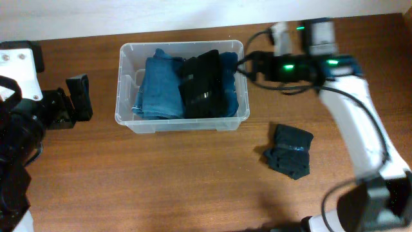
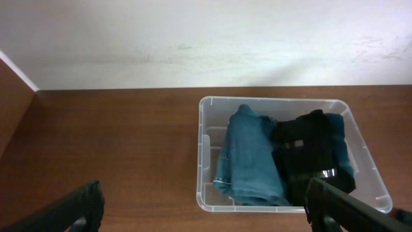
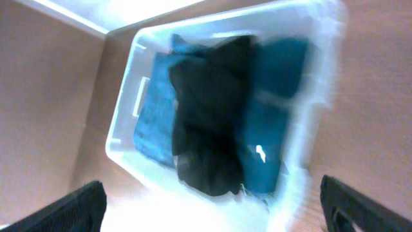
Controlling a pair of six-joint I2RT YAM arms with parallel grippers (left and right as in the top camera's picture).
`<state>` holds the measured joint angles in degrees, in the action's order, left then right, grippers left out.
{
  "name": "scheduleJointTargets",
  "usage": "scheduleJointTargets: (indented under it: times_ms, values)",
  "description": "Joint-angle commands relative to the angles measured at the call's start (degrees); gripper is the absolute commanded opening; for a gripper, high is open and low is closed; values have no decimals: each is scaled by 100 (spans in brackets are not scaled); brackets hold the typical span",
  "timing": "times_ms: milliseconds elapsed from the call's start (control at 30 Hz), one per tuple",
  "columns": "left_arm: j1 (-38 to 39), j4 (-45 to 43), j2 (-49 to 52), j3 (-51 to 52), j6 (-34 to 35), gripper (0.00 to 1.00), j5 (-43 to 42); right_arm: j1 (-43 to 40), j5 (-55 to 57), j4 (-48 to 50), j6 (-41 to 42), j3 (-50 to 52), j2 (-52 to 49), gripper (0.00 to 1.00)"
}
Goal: Pack container
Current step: 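Place the black bundle into the bin with the right gripper, then grasp the second black bundle near the bin with the right gripper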
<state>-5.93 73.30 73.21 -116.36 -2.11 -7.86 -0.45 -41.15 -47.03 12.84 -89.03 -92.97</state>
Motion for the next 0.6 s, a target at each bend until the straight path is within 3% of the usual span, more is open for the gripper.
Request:
scheduleJointTargets:
  times_ms: [0, 33, 167, 267, 567]
  values:
    - [-24, -9, -48, -11, -4, 99, 37, -1049, 103, -890, 315, -140, 592, 98]
    - [-24, -9, -48, -11, -4, 99, 37, -1641, 236, -1589, 313, -138, 599, 98]
    - [-24, -9, -48, -11, -4, 100, 37, -2671, 1423, -2426, 310, 151, 407, 98]
    - [-24, -9, -48, -11, -7, 99, 37, -3128, 2076, -2365, 310, 719, 271, 98]
    - [-24, -9, -48, -11, -7, 99, 37, -3348, 1475, -1611, -39, 2804, 129, 98]
